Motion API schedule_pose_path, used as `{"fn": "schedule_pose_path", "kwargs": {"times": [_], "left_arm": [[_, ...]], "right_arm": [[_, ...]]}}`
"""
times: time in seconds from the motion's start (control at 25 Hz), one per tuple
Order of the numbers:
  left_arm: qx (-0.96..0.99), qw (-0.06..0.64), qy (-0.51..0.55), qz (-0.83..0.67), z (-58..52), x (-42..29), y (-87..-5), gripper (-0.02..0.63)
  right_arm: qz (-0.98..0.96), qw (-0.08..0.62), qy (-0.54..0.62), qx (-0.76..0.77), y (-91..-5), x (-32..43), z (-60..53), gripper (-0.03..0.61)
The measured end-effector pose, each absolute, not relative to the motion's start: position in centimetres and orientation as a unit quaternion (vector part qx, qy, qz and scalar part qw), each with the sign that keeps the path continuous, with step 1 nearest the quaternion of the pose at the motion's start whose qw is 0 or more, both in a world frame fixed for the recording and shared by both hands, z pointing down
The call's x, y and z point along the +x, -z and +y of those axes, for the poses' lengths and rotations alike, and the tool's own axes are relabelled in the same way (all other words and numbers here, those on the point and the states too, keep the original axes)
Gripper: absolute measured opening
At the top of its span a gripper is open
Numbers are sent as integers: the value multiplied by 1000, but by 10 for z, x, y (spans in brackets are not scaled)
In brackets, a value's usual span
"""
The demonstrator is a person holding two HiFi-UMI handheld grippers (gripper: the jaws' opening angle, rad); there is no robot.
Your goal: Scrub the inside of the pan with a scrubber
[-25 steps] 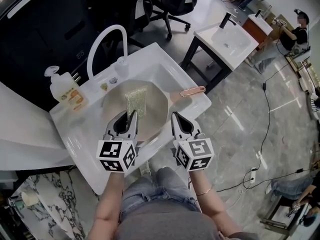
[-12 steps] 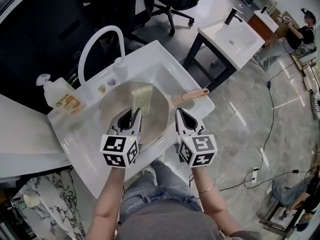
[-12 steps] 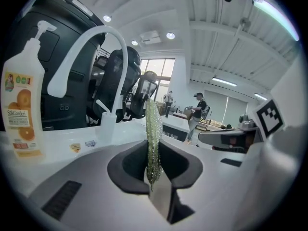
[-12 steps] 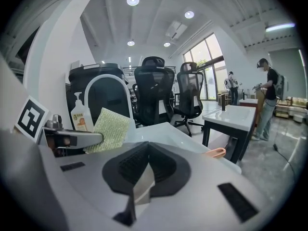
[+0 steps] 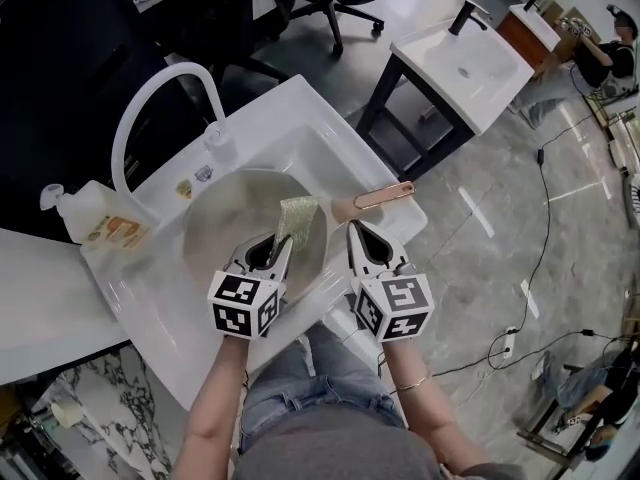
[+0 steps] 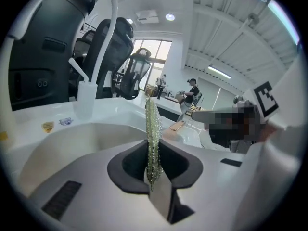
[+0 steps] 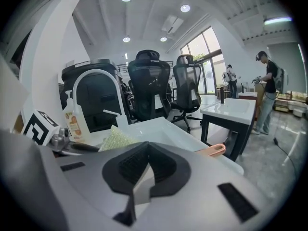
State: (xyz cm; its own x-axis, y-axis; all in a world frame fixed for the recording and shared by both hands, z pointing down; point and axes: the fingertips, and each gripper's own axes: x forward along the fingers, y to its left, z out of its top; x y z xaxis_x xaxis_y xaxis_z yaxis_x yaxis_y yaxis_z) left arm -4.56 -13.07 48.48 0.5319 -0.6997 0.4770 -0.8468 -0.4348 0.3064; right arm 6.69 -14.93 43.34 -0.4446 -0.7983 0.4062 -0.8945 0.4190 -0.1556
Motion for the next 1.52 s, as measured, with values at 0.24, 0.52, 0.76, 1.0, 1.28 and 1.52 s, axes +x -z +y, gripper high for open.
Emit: {"fn": "schedule_pose_path", "kwargs": {"times": [0.24,0.52,0.76,1.0,1.28,1.52], "left_arm": [[833,301,-180,-428,-131,-36,-518,64],[820,329,-210,-418,-142,-33,-544,64],[800,352,-231,-427,-156,-38,-563,64],[786,352,-252,-441,-171,-40,-578,64],[772,332,-277,-466,-189,-41,-591,64],[753,323,-289,-495,-204,-55,-600,64]], "right_arm": [[-828,141,-191,508,-447,71,-167,11],[-829,144,-199,503,-456,66,-183,11],[-831,147,-205,496,-462,61,-193,11],[-834,151,-210,488,-466,55,-200,11],[-833,157,-217,484,-473,55,-206,11],[-834,163,-223,477,-477,50,-207,11]]}}
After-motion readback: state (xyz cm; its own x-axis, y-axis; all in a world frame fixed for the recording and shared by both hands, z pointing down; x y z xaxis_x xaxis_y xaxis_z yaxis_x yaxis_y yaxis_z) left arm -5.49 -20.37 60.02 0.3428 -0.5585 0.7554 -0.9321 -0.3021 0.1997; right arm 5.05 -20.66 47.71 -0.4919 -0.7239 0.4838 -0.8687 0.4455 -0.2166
